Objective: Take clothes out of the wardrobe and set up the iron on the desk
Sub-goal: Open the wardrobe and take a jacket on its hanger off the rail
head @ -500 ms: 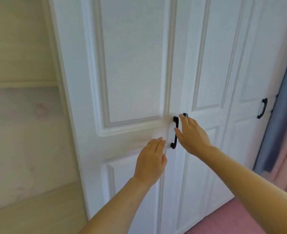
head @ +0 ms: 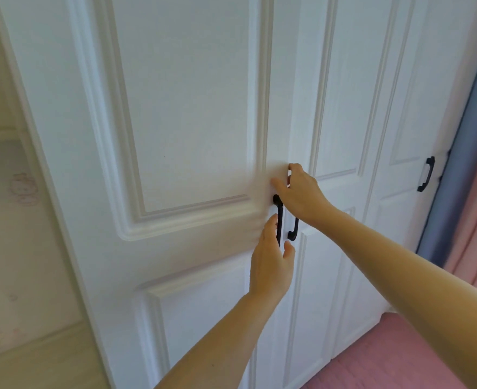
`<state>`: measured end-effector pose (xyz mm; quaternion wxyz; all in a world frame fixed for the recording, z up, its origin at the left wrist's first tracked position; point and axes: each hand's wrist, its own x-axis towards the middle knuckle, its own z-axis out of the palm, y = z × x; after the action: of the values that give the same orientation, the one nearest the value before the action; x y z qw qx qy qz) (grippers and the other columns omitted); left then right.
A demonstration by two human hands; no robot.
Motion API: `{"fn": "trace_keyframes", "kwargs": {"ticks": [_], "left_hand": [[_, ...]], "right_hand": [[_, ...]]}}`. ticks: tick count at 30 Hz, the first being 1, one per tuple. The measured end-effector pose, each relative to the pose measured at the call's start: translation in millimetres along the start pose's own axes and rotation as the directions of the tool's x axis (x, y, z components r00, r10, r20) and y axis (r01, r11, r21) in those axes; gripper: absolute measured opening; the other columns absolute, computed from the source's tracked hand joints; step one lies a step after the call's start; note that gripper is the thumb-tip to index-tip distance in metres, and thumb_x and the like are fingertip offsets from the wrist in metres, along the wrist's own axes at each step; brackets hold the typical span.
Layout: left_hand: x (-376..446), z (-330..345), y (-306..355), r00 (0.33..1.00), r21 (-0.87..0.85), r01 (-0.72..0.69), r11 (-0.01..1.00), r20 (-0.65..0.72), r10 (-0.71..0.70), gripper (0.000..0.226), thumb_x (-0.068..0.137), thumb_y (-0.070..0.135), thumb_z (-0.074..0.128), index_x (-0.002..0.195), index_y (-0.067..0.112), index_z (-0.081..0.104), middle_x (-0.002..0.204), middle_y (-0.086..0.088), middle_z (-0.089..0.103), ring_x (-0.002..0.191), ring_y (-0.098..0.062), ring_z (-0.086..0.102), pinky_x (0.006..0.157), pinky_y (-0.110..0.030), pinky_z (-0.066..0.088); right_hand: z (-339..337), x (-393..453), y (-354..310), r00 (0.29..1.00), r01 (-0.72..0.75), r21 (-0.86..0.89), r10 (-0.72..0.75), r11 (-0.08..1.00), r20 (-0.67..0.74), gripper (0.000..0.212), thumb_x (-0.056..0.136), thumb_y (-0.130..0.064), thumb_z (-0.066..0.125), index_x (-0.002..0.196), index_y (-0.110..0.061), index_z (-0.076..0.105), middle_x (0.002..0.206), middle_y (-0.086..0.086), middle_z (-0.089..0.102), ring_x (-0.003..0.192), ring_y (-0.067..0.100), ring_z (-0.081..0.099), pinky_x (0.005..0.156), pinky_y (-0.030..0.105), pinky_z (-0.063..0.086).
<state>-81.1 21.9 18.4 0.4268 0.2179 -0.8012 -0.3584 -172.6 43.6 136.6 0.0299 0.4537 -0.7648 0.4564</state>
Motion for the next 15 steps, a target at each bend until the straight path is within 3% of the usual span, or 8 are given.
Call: {"fn": "trace_keyframes", "kwargs": {"ticks": [2, 4, 8, 11, 15], "left_hand": [[-3, 1, 4, 1.000, -0.015, 0.002, 1.000, -0.014, -0.002, 0.056, 0.097, 0.018, 0.048, 0.148, 0.026, 0.026, 0.146, 0.008, 0.041, 0.127, -0.012, 0.045, 0.105, -0.033, 0.043], [-6, 3, 6, 1.000, -0.027, -0.008, 1.000, -0.019, 0.008, 0.057, 0.097, 0.017, 0.048, 0.149, 0.027, 0.026, 0.145, 0.010, 0.040, 0.128, -0.009, 0.043, 0.105, -0.031, 0.042], [-13, 2, 9, 1.000, -0.046, -0.015, 0.999, -0.023, 0.014, 0.054, 0.098, 0.017, 0.048, 0.147, 0.028, 0.029, 0.141, 0.010, 0.045, 0.124, -0.007, 0.047, 0.104, -0.028, 0.043], [-17, -1, 13, 1.000, -0.073, -0.006, 0.997, -0.003, 0.006, 0.051, 0.098, 0.017, 0.048, 0.145, 0.027, 0.033, 0.137, 0.008, 0.049, 0.120, -0.008, 0.050, 0.102, -0.028, 0.045], [-28, -1, 21, 1.000, -0.094, 0.011, 0.995, -0.002, -0.011, 0.046, 0.098, 0.020, 0.050, 0.141, 0.027, 0.037, 0.132, 0.008, 0.053, 0.117, -0.011, 0.054, 0.099, -0.032, 0.048]], "right_hand": [[-3, 1, -1, 0.999, -0.033, 0.045, 0.032, 0.998, 0.018, 0.046, 0.098, -0.033, 0.045, 0.135, -0.007, 0.037, 0.108, -0.001, 0.051, 0.093, 0.017, 0.050, 0.065, 0.018, 0.038], [-7, 0, 0, 0.998, -0.056, 0.097, 0.052, 0.994, 0.046, 0.048, 0.098, -0.035, 0.045, 0.137, -0.011, 0.036, 0.112, -0.003, 0.051, 0.095, 0.015, 0.051, 0.066, 0.017, 0.039], [-16, -2, 0, 0.990, -0.111, 0.242, 0.088, 0.964, 0.107, 0.047, 0.094, -0.044, 0.048, 0.134, -0.020, 0.042, 0.121, 0.000, 0.056, 0.108, 0.020, 0.056, 0.091, 0.041, 0.051], [-27, -7, 1, 0.983, -0.162, 0.385, 0.114, 0.909, 0.145, 0.038, 0.095, -0.038, 0.050, 0.130, -0.022, 0.048, 0.121, 0.001, 0.060, 0.110, 0.026, 0.060, 0.091, 0.045, 0.053], [-42, -19, 4, 0.982, -0.175, 0.476, 0.119, 0.862, 0.146, 0.027, 0.096, -0.027, 0.054, 0.121, -0.019, 0.055, 0.108, 0.002, 0.067, 0.097, 0.023, 0.069, 0.083, 0.042, 0.058]]}}
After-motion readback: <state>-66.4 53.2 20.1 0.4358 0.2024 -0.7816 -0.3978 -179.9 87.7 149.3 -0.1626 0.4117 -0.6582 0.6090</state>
